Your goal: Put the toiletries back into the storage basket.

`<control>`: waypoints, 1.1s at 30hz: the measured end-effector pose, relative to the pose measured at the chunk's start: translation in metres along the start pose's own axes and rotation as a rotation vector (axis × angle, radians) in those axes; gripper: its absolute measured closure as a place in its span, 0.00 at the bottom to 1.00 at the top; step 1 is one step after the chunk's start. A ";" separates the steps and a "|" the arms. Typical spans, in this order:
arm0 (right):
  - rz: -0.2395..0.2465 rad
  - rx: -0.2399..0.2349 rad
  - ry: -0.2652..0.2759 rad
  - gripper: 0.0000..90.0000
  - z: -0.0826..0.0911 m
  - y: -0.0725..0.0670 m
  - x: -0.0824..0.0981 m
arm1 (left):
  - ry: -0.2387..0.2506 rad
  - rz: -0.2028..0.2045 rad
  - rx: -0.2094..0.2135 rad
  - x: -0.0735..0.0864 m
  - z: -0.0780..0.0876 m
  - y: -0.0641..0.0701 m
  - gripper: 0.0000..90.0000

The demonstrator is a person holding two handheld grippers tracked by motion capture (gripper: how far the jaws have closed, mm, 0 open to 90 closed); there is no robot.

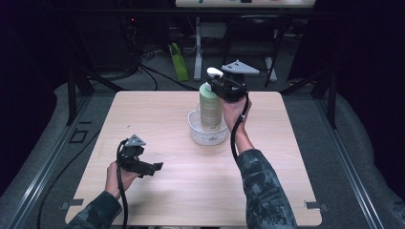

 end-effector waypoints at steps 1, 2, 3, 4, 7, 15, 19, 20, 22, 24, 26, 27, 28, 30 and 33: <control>0.000 0.000 0.000 0.77 0.000 0.000 0.000 | 0.000 0.000 0.000 0.000 0.000 0.000 0.00; -0.002 -0.002 -0.005 0.77 -0.001 0.000 0.004 | 0.000 0.000 0.000 0.000 0.000 0.000 0.00; -0.002 -0.002 -0.006 0.77 -0.001 -0.001 0.005 | 0.000 0.002 -0.001 0.000 0.000 0.000 0.00; -0.003 -0.004 -0.008 0.77 -0.002 -0.001 0.007 | 0.000 0.002 -0.001 0.000 0.000 0.000 0.00; -0.002 -0.007 -0.017 0.77 -0.004 -0.002 0.012 | 0.001 0.002 -0.001 0.000 0.000 0.000 0.00; -0.004 -0.012 -0.033 0.77 -0.008 -0.003 0.025 | 0.000 0.001 -0.001 0.000 0.000 0.000 0.00; -0.006 -0.014 -0.039 0.77 -0.009 -0.004 0.029 | -0.003 0.000 -0.002 0.000 0.000 0.000 0.00; -0.009 -0.016 -0.042 0.77 -0.009 -0.004 0.032 | -0.002 0.001 -0.002 0.000 0.000 0.000 0.00; -0.012 -0.019 -0.048 0.77 -0.010 -0.005 0.036 | -0.001 0.001 -0.001 0.000 0.000 0.001 0.00; -0.009 -0.019 -0.053 0.77 -0.011 -0.005 0.038 | -0.001 0.002 -0.002 0.000 0.000 0.001 0.00; -0.016 -0.019 -0.059 0.77 -0.012 -0.005 0.043 | -0.002 0.001 -0.002 0.000 0.000 0.001 0.00; -0.016 -0.019 -0.059 0.77 -0.012 -0.005 0.043 | -0.002 0.001 -0.002 0.000 0.000 0.001 0.00; -0.016 -0.020 -0.063 0.77 -0.013 -0.004 0.045 | -0.003 0.001 -0.001 0.000 0.000 0.000 0.00; -0.019 -0.019 -0.064 0.77 -0.014 -0.004 0.047 | -0.001 0.001 -0.003 0.000 0.000 0.000 0.00; -0.022 -0.018 -0.065 0.77 -0.015 -0.004 0.049 | -0.002 0.001 -0.003 0.000 0.000 0.000 0.00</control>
Point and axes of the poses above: each handheld gripper's, and its own axes: z roughly backward along the jaws, x roughly out of its underside, y roughly to its right, the point moved 5 cm from there along -z, roughly forward along the jaws, and after that the axes turned 3 degrees about x, right-handed, at the moved point
